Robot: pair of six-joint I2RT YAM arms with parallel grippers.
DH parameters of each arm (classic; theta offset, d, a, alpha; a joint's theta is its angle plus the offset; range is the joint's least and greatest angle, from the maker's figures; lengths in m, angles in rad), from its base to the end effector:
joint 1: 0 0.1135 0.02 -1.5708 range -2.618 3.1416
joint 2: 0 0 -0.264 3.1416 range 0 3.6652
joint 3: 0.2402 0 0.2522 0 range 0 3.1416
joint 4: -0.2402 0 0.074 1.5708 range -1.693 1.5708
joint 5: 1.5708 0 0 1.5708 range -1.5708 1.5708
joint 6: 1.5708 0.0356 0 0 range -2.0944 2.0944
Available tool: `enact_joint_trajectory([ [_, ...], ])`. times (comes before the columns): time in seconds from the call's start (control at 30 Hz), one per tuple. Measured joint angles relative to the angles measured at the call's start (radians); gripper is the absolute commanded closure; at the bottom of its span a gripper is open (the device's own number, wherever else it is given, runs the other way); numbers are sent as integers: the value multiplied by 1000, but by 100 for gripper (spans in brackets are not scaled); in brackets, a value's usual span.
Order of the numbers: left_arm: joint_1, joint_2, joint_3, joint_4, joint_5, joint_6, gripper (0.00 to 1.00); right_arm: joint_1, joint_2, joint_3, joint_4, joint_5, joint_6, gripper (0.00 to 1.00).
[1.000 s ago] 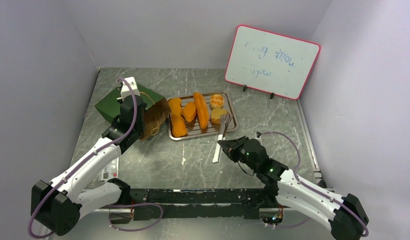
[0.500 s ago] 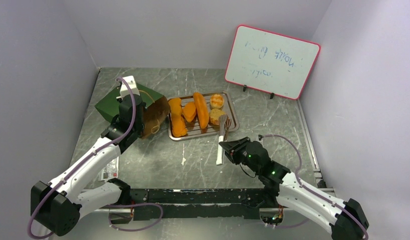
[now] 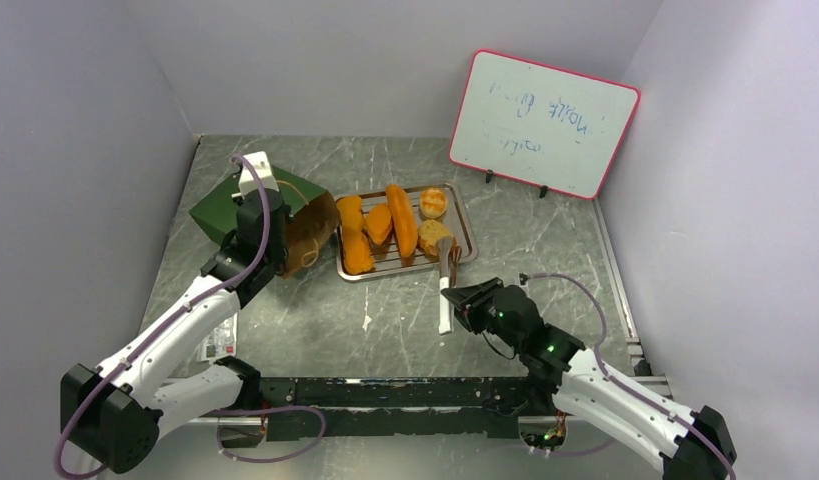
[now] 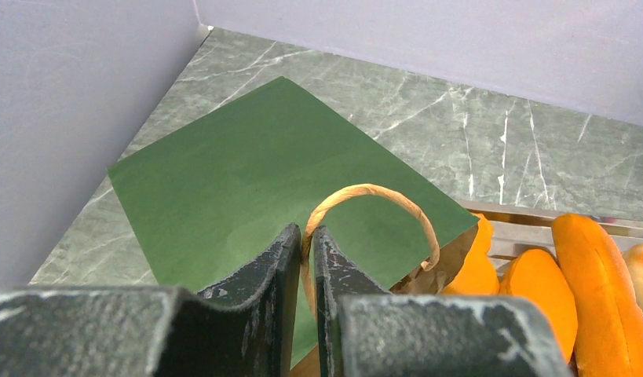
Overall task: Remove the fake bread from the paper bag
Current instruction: Place the fake bread in the container.
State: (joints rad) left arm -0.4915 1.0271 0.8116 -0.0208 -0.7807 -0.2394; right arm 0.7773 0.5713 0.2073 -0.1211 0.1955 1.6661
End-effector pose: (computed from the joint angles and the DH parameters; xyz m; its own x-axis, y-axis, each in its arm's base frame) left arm 0.2164 -0.0874 0.3224 -0.1370 -0.1177 -0.9836 -0.3092 0.9484 -0.0705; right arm 0.1079 0.0965 0.1743 -0.5313 0.8472 -0.0060 0.3847 0.2475 0.8892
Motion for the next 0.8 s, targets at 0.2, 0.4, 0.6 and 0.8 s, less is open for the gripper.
enact_joint_trajectory([
  [0.2, 0, -9, 0, -2, 0, 0, 93, -1, -73, 6, -93, 6, 2, 67],
  [0.4, 0, -10, 0, -7, 1, 0, 93, -1, -133, 31, -183, 22, 2, 67],
  [0.6, 0, -10, 0, -10, 1, 0, 93, -1, -153, 37, -229, 25, 2, 67],
  [0.8, 0, -10, 0, -14, 1, 0, 93, -1, -177, 58, -277, 37, 2, 67],
])
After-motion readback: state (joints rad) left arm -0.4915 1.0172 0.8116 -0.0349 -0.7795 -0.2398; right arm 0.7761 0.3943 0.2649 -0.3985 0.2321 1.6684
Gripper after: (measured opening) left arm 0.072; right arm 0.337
